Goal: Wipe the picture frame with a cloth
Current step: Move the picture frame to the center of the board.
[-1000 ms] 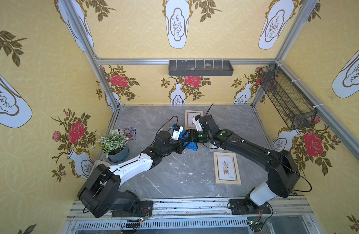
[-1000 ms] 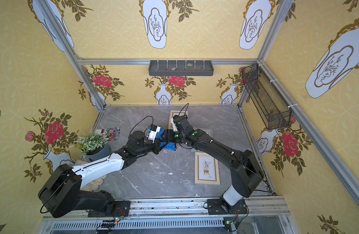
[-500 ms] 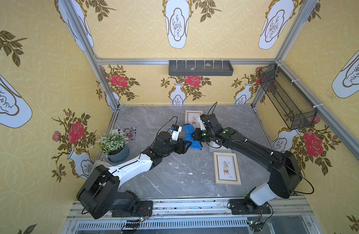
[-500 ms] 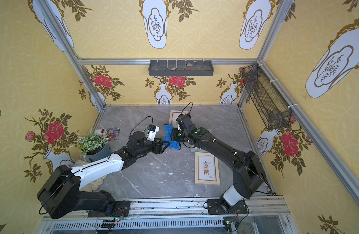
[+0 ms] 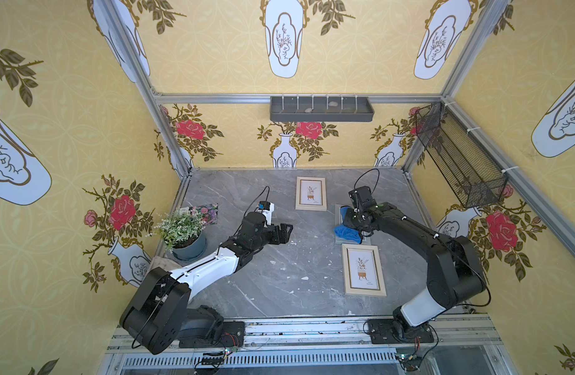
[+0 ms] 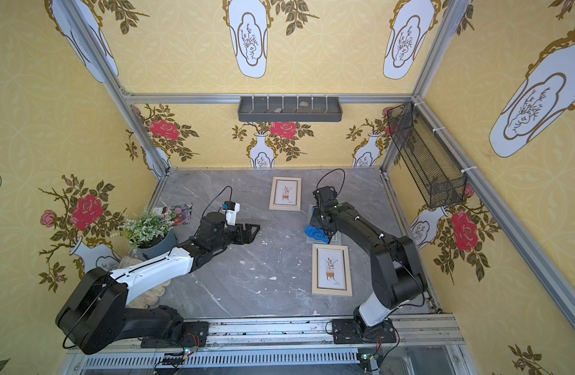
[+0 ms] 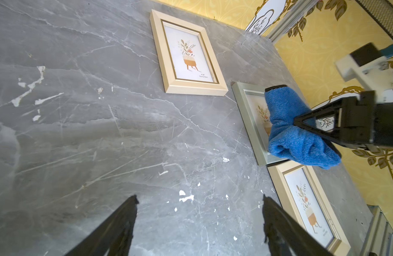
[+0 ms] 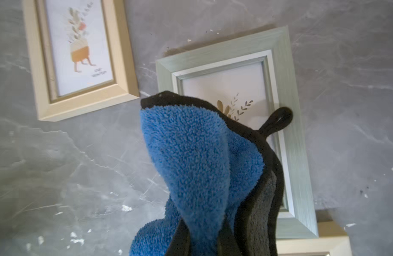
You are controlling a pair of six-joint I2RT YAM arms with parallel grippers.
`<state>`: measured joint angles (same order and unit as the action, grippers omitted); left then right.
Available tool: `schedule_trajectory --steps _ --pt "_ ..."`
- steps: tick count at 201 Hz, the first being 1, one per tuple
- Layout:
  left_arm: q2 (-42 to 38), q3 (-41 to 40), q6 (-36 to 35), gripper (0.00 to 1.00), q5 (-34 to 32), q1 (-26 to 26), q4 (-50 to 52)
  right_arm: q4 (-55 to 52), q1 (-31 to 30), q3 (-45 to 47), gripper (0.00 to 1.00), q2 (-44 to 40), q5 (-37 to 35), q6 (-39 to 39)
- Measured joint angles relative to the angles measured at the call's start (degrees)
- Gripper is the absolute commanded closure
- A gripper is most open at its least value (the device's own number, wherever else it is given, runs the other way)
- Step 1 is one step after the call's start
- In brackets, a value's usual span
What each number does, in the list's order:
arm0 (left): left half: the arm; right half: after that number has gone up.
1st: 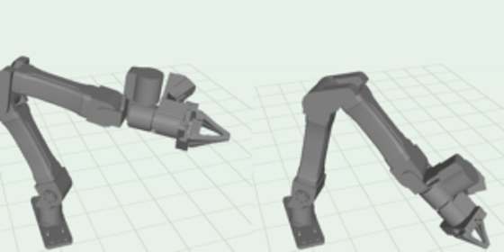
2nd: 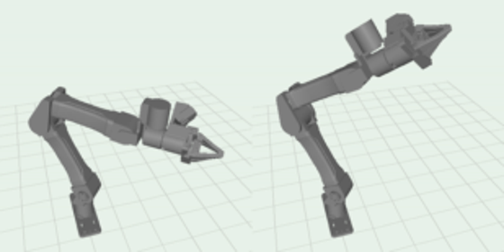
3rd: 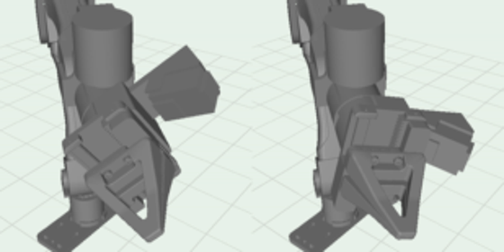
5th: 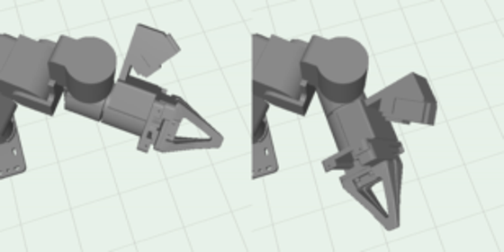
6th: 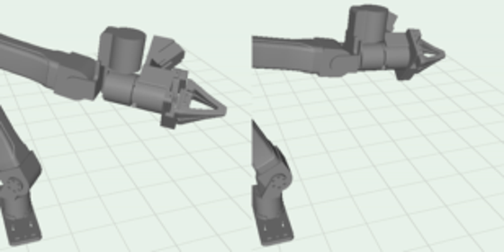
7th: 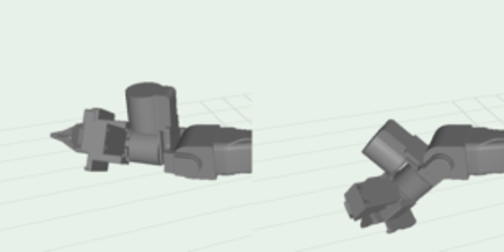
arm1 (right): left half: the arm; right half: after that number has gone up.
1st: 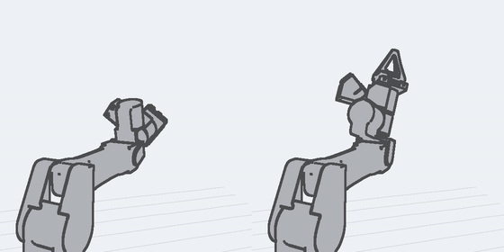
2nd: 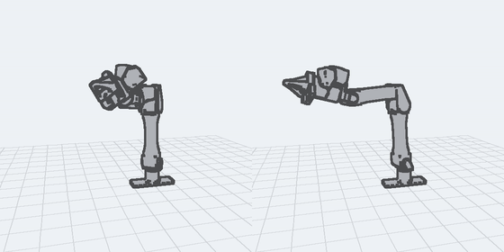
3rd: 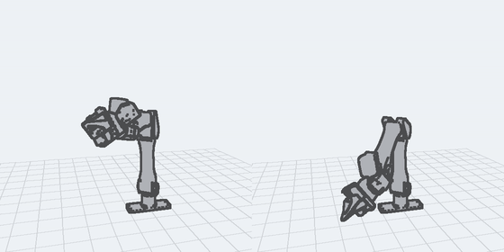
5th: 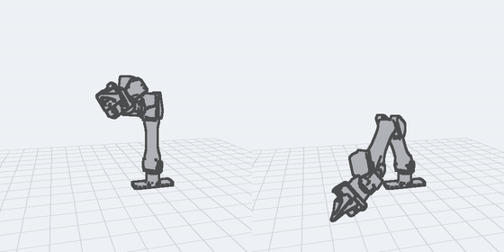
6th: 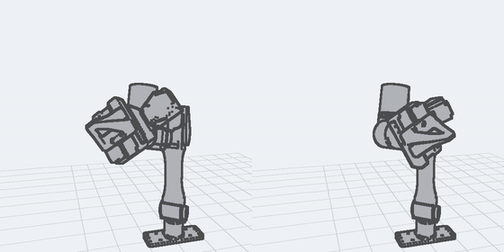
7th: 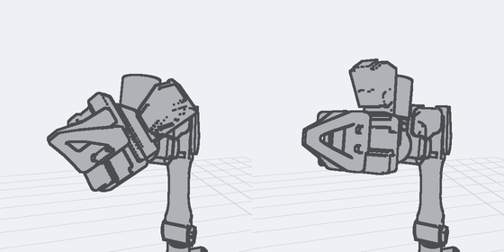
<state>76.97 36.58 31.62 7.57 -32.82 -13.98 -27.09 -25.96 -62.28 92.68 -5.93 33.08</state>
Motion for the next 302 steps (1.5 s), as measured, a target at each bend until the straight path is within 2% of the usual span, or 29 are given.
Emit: schedule_trajectory --steps 60,109,160,213,254,273,302 --pt "-0.57 -0.44 0.37 0.11 -0.35 0.2 0.74 4.68 -0.81 -0.87 0.9 10.95 -0.61 -0.61" --pt "-1.84 -0.96 0.37 0.11 -1.97 1.07 2.54 12.44 -8.24 -6.73 0.9 18.16 -1.31 0.07" --pt "-1.16 -0.85 0.63 0.15 -4.66 3.37 6.99 13.29 -14.75 -9.94 0.9 20.44 0.22 2.29" --pt "3.21 -0.04 1.44 0.19 -4.9 4.76 10.38 9.11 -21.42 -10.38 0.9 19.06 3.58 6.14" --pt "7.58 1.86 1.7 0.24 -2.19 4.79 11.54 3.52 -24.63 -10.34 0.9 15.04 7.32 8.9" --pt "9.05 3.13 1.81 0.24 -0.33 4.35 11.96 1.33 -23.28 -9.6 0.9 10.64 6.82 8.92" --pt "10.16 5.81 1.79 0.22 1.03 1.33 12.57 -0.28 -16.81 -7.48 0.9 4.28 4.17 8.52"
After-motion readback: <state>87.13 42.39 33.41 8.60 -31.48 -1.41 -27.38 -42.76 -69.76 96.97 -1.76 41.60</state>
